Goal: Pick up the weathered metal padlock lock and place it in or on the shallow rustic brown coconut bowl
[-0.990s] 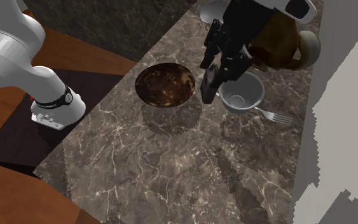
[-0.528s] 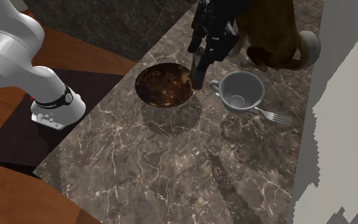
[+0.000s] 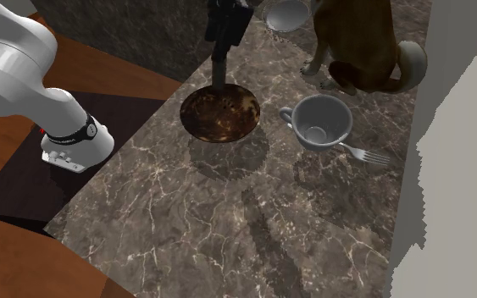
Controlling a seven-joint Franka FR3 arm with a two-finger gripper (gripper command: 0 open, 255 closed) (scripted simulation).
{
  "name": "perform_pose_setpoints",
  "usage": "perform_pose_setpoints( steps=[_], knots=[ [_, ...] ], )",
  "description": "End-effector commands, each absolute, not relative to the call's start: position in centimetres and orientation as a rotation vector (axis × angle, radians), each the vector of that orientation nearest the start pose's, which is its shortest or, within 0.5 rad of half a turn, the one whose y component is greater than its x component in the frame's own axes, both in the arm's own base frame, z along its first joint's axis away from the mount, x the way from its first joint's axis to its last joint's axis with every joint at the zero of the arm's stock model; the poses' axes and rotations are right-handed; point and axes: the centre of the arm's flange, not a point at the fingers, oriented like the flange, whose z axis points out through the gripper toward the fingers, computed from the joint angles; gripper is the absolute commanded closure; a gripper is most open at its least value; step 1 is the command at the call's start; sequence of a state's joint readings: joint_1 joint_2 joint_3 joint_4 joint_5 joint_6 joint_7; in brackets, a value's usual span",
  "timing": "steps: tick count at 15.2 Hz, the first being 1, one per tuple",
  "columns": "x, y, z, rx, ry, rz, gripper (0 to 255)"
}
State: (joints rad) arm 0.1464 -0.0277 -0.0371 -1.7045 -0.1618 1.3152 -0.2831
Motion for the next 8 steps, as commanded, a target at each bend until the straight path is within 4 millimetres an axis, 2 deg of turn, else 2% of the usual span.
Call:
perform_pose_setpoints(
  steps=[1, 8],
  knots=[
    [49.7, 4.4, 55.8, -3.156, -0.606, 0.609, 255],
    [49.7, 4.4, 52.1, -3.156, -0.606, 0.609, 255]
  ],
)
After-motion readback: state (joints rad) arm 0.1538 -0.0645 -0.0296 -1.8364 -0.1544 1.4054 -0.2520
